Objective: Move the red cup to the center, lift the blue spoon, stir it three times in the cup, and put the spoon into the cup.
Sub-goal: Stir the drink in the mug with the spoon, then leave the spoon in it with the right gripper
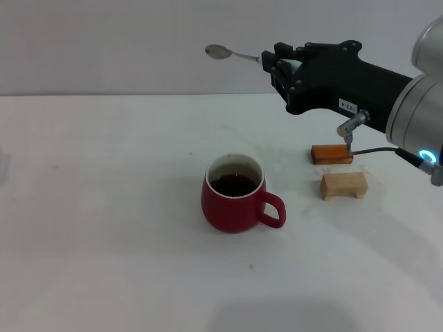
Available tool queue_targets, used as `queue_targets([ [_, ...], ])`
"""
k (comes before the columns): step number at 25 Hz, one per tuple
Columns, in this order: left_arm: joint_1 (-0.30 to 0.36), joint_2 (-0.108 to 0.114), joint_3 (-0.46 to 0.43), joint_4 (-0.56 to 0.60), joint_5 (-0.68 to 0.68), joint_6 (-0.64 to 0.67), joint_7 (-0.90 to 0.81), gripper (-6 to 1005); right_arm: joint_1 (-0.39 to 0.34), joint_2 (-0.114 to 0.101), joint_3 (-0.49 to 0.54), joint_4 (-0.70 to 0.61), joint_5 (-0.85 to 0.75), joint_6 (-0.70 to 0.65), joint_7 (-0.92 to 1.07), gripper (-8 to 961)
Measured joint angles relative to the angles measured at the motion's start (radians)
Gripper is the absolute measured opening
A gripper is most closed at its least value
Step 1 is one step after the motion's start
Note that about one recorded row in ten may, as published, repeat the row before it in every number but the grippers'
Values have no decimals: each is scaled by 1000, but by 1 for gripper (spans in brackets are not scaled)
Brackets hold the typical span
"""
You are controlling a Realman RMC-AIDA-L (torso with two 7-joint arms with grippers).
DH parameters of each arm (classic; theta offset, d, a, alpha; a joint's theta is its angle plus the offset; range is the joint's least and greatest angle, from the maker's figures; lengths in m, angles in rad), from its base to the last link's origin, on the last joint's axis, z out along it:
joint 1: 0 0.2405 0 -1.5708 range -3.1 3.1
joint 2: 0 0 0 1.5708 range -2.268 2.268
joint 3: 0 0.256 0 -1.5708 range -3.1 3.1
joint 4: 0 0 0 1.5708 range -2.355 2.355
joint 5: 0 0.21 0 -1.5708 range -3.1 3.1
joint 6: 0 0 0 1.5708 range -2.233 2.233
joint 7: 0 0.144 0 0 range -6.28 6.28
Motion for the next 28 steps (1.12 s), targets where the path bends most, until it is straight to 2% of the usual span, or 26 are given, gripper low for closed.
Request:
queue_targets([
  [9,-4,0,0,0,0,-5,2,859,37,0,68,29,-8,140,43,140],
  [18,-7,0,0,0,3,-9,2,859,96,-2,164,65,-22,341,109,140],
  [28,-4,-3,3,0,6,-9,2,859,122,-2,198,101,-104,442,177,140],
])
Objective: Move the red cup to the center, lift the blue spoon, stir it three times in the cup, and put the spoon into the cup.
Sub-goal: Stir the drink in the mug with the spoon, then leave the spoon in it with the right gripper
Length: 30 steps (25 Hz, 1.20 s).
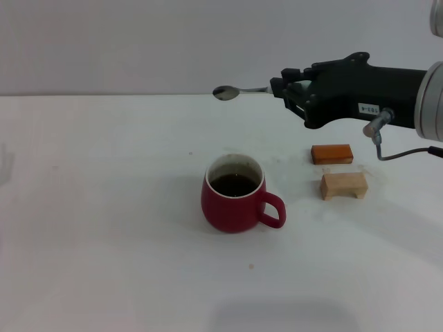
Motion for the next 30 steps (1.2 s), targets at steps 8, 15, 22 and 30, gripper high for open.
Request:
queue_targets([
  [8,2,-1,4,-2,0,0,0,859,45,0,41,0,-21,82,24,140],
  [15,-1,-1,5,-1,0,0,0,859,121,-1,85,-13,-50,165,56,140],
  [22,-5,-1,4,-1,0,0,0,859,192,-2,127,-11,-65,252,88,140],
  [30,-8,-1,2,0,0,-1,-2,859,291,-2,170,-21,-126,384,129,140],
])
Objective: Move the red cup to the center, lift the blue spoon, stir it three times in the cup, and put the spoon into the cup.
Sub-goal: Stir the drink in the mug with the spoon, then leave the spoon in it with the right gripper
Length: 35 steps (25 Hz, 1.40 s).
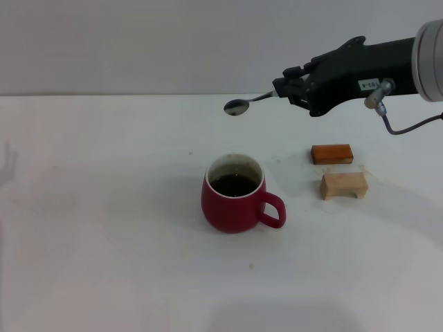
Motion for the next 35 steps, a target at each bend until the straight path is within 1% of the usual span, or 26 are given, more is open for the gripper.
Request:
queue_targets([
  [2,-1,0,0,0,0,0,0,859,8,0,3,-2,-3,12,1,140],
  [6,-1,0,-1,0,0,0,-1,859,51,0,39,-16,-5,78,4,140],
  [7,-1,0,-1,-1,0,0,-1,859,51,0,39,-16,-5,78,4,140],
  [10,-1,0,0,-2,0,0,-1,859,89,-1,57,-25,-8,132,11,140],
  [13,-1,0,0,-2,0,0,-1,859,110,-1,62,-37,-11,154,12,140],
  [15,-1,0,1,-2,0,1,-1,859,139,-2,72,-69,-14,177,12,140],
  [16,-1,0,2,-2,0,2,-3,859,139,-2,72,-69,-14,177,12,140],
  [20,-1,0,2,-2,0,3,-6,859,184,-4,75,-117,-15,195,12,139],
  [21,-1,0,3,-1,0,3,-7,859,184,-4,75,-117,-15,195,12,139],
  [25,-1,0,3,-1,0,5,-7,859,234,-10,86,-176,-18,220,11,139],
  [26,-1,0,3,-2,0,5,-7,859,234,-10,86,-176,-18,220,11,139],
  [30,-1,0,3,-6,0,6,-7,859,281,-15,87,-246,-39,230,5,139],
  [35,-1,0,3,-10,0,6,-7,859,316,-17,87,-308,-42,230,-4,139],
])
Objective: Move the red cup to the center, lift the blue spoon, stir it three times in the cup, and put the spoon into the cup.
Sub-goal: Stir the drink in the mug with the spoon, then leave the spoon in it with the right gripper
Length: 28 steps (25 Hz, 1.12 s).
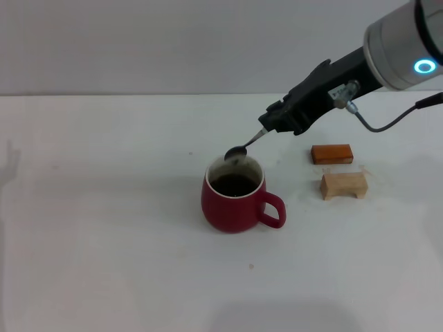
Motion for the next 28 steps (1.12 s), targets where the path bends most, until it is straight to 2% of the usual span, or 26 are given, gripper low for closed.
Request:
queue_targets([
  [5,0,0,0,0,0,0,0,859,53,-7,0,-98,-4,-4,-18,139],
  [18,-5,0,-8,-1,0,-3,0,859,151,-22,0,-245,-11,3,-33,139],
  [28,-7,0,-5,-1,0,-2,0,859,227,-21,-11,-363,-33,20,-53,139],
])
